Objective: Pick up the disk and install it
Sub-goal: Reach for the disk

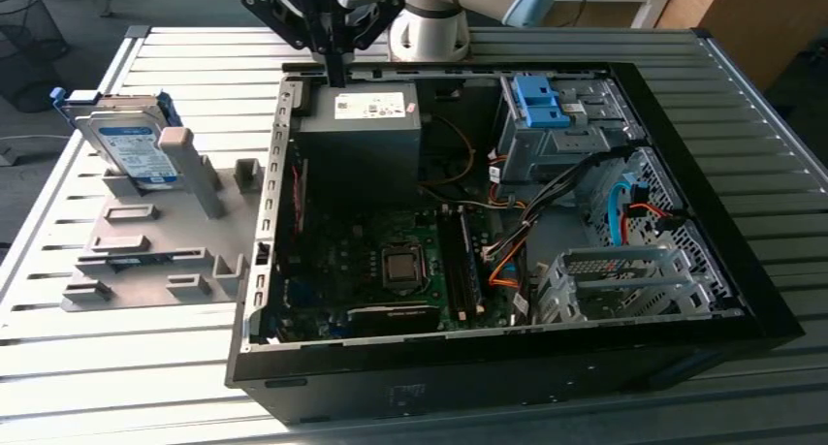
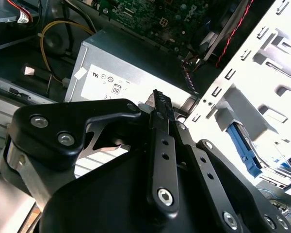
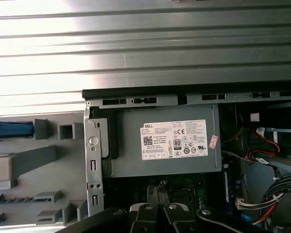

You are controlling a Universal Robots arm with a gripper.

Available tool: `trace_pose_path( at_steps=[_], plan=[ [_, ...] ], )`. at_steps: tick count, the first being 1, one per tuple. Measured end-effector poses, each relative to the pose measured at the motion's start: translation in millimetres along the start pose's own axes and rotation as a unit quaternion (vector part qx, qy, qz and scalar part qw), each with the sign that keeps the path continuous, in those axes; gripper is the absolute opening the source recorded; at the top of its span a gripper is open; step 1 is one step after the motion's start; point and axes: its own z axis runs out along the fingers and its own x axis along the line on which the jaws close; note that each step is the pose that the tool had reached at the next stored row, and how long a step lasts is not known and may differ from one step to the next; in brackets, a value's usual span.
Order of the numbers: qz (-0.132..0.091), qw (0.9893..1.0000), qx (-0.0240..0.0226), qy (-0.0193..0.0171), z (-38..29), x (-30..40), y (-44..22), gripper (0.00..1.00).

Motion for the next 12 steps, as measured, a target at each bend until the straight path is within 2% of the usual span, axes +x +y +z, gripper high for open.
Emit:
trace_pose_path(
  at_steps=[12],
  plan=[
    [0.0, 1.0, 0.0, 0.0, -0.1, 4.2, -0.3, 0.11]
  ],
)
